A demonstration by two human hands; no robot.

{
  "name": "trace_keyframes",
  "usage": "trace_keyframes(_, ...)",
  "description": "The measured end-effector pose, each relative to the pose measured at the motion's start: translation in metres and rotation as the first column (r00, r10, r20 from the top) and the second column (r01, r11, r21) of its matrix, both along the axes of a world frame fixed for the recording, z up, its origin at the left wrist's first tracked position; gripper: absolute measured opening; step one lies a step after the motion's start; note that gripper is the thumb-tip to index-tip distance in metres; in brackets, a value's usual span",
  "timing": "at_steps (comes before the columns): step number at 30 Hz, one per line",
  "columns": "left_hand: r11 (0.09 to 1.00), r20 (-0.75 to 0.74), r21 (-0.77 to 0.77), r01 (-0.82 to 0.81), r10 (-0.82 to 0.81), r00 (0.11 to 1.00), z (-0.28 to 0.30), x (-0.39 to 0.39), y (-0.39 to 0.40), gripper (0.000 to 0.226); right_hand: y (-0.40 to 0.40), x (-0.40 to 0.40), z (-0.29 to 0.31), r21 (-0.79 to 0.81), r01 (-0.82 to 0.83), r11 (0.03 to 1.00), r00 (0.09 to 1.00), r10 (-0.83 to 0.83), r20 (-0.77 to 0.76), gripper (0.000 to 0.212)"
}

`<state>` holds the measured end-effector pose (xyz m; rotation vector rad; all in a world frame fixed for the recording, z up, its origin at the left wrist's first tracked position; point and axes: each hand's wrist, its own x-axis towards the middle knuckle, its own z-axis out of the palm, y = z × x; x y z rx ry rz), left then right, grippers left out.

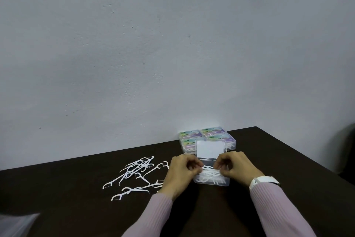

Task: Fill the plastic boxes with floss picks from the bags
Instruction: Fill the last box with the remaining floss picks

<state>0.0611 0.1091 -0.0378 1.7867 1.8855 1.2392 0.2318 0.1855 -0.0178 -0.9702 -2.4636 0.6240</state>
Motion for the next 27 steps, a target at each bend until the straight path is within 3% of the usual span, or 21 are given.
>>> trace_keyframes(4,0.999,-0.048,0.026,-0.026,0.027,0.998,0.004,-0.005,-0.002,0.012,-0.003,-0.003,0.002,0.036,-0.003,0.999,1.000,0.004,-0.014,0.030)
trace_keyframes(8,0.998,0.048,0.062,-0.017,0.014,0.999,0.009,-0.012,-0.013,0.013,-0.007,-0.010,0.001,0.080,-0.016,0.997,0.999,0.018,-0.029,0.027)
trace_keyframes(15,0.999,-0.070,-0.003,-0.045,0.045,0.997,0.005,-0.051,-0.047,0.020,-0.035,-0.036,0.007,0.181,-0.109,0.977,0.993,0.114,-0.016,0.018)
trace_keyframes(18,0.997,-0.161,-0.050,-0.061,0.052,0.986,0.000,-0.073,-0.070,0.045,-0.051,-0.055,0.003,0.244,-0.187,0.952,0.982,0.185,0.033,0.022)
trace_keyframes(23,0.936,-0.309,-0.283,-0.207,0.115,0.944,-0.006,-0.106,-0.100,0.127,-0.064,-0.091,-0.019,0.240,-0.260,0.935,0.960,0.225,0.165,0.036)
trace_keyframes(27,0.866,-0.295,-0.435,-0.245,0.120,0.948,-0.009,-0.122,-0.102,0.131,-0.060,-0.114,-0.030,0.184,-0.192,0.964,0.962,0.148,0.228,0.039)
